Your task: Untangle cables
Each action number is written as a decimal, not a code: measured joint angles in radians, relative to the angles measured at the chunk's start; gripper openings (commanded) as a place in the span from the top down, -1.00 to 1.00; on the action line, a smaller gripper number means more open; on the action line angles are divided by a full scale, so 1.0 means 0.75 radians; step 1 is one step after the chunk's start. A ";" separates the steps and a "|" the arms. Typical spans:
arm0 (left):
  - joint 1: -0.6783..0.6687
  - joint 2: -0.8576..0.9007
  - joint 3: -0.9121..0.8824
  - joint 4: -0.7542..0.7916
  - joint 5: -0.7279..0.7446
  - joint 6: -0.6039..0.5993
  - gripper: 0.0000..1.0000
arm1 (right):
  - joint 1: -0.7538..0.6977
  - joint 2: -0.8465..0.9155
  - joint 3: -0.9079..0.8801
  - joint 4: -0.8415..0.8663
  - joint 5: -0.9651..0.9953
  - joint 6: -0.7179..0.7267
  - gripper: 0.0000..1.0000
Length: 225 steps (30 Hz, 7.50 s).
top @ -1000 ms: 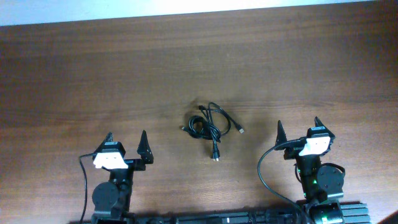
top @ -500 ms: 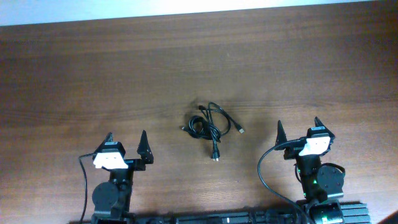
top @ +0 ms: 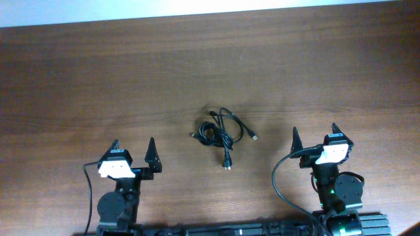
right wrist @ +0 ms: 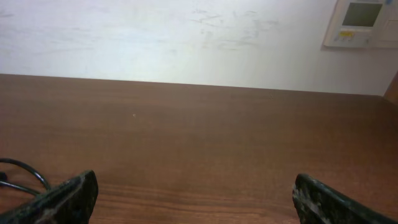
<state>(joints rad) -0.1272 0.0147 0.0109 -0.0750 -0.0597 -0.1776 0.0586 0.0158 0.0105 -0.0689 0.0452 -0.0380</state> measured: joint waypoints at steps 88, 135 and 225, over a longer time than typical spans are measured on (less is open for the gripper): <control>0.000 0.000 0.001 0.004 0.000 0.000 -0.97 | 0.000 0.000 0.000 0.000 0.000 0.001 -0.97; -0.396 2.399 1.679 -1.004 0.267 0.880 -0.97 | 0.000 0.001 0.000 -0.001 0.000 0.001 -0.97; -0.677 1.995 1.762 -0.356 0.784 1.410 1.00 | -0.001 0.877 1.424 -0.976 -0.809 0.368 -0.68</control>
<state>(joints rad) -0.6350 1.5108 1.3327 -0.3416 0.5285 0.8803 0.0582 0.6739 1.0782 -0.8005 -0.5617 0.2382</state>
